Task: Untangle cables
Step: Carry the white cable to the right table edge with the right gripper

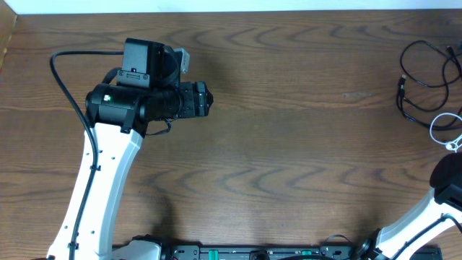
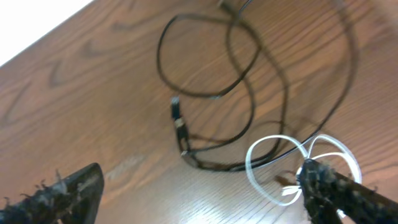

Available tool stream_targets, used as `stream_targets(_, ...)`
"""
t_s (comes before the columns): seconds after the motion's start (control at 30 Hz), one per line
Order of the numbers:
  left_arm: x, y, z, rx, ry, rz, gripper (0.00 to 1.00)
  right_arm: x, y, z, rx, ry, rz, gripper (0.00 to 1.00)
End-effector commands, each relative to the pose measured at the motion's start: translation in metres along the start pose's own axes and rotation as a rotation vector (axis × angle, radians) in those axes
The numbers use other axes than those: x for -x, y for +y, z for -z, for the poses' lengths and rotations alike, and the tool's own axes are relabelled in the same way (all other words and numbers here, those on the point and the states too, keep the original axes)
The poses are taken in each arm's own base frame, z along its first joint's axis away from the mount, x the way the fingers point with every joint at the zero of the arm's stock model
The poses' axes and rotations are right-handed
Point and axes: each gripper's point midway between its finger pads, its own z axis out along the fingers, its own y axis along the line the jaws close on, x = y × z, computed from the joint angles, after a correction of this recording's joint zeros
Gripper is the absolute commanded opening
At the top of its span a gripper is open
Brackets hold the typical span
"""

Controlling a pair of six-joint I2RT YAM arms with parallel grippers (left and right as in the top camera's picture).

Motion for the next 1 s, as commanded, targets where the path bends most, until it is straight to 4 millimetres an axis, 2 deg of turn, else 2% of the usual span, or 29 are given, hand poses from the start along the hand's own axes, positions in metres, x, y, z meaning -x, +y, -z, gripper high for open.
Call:
stream_targets(0.0, 0.002, 0.003, 0.0, 0.015, -0.005, -0.002, 0.79, -0.011, 0.059, 0.035, 0.238, -0.007, 0.108, 0.99)
stream_targets(0.03, 0.002, 0.003, 0.0, 0.015, -0.005, -0.002, 0.79, -0.024, 0.088, 0.057, 0.333, 0.0, 0.176, 0.99)
stream_targets(0.07, 0.002, 0.003, 0.0, 0.015, -0.005, -0.002, 0.79, -0.032, 0.1, 0.067, 0.358, 0.005, 0.216, 0.99)
stream_targets(0.1, 0.002, 0.003, 0.0, 0.015, -0.005, -0.002, 0.79, -0.05, 0.12, 0.084, 0.379, 0.025, 0.292, 0.99)
stream_targets(0.13, 0.002, 0.003, 0.0, 0.015, -0.005, -0.002, 0.79, -0.058, 0.128, 0.091, 0.389, 0.033, 0.318, 0.99)
stream_targets(0.23, 0.002, 0.003, 0.0, 0.015, -0.005, -0.002, 0.79, -0.091, 0.161, 0.134, 0.432, 0.035, 0.412, 0.95)
stream_targets(0.27, 0.002, 0.003, 0.0, 0.015, -0.005, -0.002, 0.79, -0.105, 0.169, 0.156, 0.444, 0.019, 0.448, 0.99)
stream_targets(0.33, 0.002, 0.003, 0.0, 0.015, -0.005, -0.002, 0.79, -0.117, 0.177, 0.187, 0.471, -0.034, 0.49, 0.99)
stream_targets(0.37, 0.002, 0.003, 0.0, 0.015, -0.005, -0.002, 0.79, -0.122, 0.178, 0.2, 0.47, -0.063, 0.511, 0.99)
stream_targets(0.5, 0.002, 0.003, 0.0, 0.015, -0.005, -0.002, 0.79, -0.12, 0.151, 0.238, 0.343, -0.21, 0.525, 0.99)
stream_targets(0.57, 0.002, 0.003, 0.0, 0.015, -0.005, -0.002, 0.79, -0.131, 0.141, 0.26, 0.33, -0.252, 0.525, 0.99)
stream_targets(0.63, 0.002, 0.003, 0.0, 0.015, -0.005, -0.002, 0.79, -0.136, 0.131, 0.27, 0.29, -0.282, 0.536, 0.99)
stream_targets(0.73, 0.002, 0.003, 0.0, 0.015, -0.005, -0.002, 0.79, -0.132, 0.114, 0.281, 0.204, -0.34, 0.515, 0.99)
stream_targets(0.83, 0.002, 0.003, 0.0, 0.015, -0.005, -0.002, 0.79, -0.123, 0.114, 0.29, 0.205, -0.463, 0.509, 0.99)
stream_targets(0.9, 0.002, 0.003, 0.0, 0.015, -0.005, -0.002, 0.79, -0.12, 0.116, 0.285, 0.223, -0.532, 0.49, 0.99)
stream_targets(0.97, 0.002, 0.003, 0.0, 0.015, -0.005, -0.002, 0.79, -0.123, 0.116, 0.272, 0.242, -0.592, 0.455, 0.99)
